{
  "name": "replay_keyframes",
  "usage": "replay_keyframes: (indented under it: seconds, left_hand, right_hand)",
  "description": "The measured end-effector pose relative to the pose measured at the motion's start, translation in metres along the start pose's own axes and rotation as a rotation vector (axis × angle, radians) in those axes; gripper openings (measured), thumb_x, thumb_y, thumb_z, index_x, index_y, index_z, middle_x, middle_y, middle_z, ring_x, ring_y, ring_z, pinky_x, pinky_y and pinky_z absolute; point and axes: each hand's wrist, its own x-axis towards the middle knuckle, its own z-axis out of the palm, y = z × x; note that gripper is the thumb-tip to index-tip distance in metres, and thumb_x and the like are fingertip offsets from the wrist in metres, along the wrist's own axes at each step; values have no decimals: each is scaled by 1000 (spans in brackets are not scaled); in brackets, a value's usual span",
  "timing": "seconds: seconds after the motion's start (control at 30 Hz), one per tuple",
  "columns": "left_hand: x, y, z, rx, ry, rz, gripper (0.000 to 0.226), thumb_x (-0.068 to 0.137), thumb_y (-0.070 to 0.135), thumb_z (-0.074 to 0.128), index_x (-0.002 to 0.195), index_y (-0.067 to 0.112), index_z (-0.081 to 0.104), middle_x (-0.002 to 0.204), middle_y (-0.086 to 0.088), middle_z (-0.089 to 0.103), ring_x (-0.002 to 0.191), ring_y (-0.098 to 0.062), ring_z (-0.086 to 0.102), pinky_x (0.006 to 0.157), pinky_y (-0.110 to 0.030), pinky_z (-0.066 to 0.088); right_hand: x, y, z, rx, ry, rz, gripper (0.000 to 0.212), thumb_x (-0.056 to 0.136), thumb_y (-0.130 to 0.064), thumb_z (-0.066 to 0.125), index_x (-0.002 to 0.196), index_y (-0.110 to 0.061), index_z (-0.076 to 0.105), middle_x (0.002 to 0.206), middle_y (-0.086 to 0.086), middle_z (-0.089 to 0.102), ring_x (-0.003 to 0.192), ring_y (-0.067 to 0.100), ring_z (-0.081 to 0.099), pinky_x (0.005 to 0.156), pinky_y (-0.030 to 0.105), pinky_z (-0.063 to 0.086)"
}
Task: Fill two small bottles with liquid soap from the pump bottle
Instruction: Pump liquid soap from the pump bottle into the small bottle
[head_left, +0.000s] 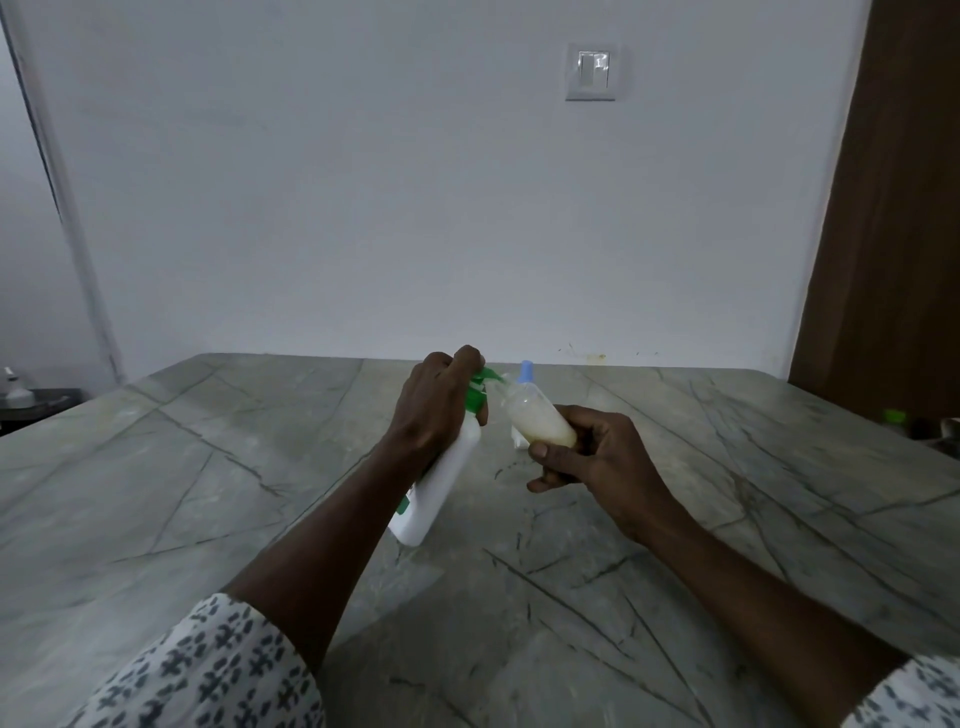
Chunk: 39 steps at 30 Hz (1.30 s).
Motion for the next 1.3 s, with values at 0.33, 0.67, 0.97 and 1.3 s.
replay_keyframes:
  seconds: [0.33,0.67,0.97,1.3]
  left_hand:
    - [2,-2,1,41,-12,-6,82,88,74,30,45,12,63,55,-10,67,61,-28,66,90,-50,53]
    - [0,3,0,5,6,25,59,91,37,34,52,-2,57,53,-7,65,63,-27,58,87,-55,50]
    - [-3,3,-1,-32,-50,5,73,89,60,35,49,6,63,54,-10,66,57,-22,61,87,-52,53]
    - [-1,6,0,-20,-20,25,58,91,38,36,56,-3,57,51,-6,64,57,-25,56,83,-56,52]
  right_hand:
    - [2,-1,-2,4,34,-21,46,81,-1,74,124,4,60,94,20,70,62,25,69,70,49,61]
    - [1,1,0,8,0,-14,45,80,0,74,124,5,61,88,13,71,59,22,68,70,51,61]
    - [2,-1,-1,26,30,-24,44,80,-1,74,122,2,63,94,21,71,63,29,69,69,48,61]
    - [2,1,-1,-2,18,-29,46,80,-2,74,124,4,61,91,16,71,62,27,69,69,49,61]
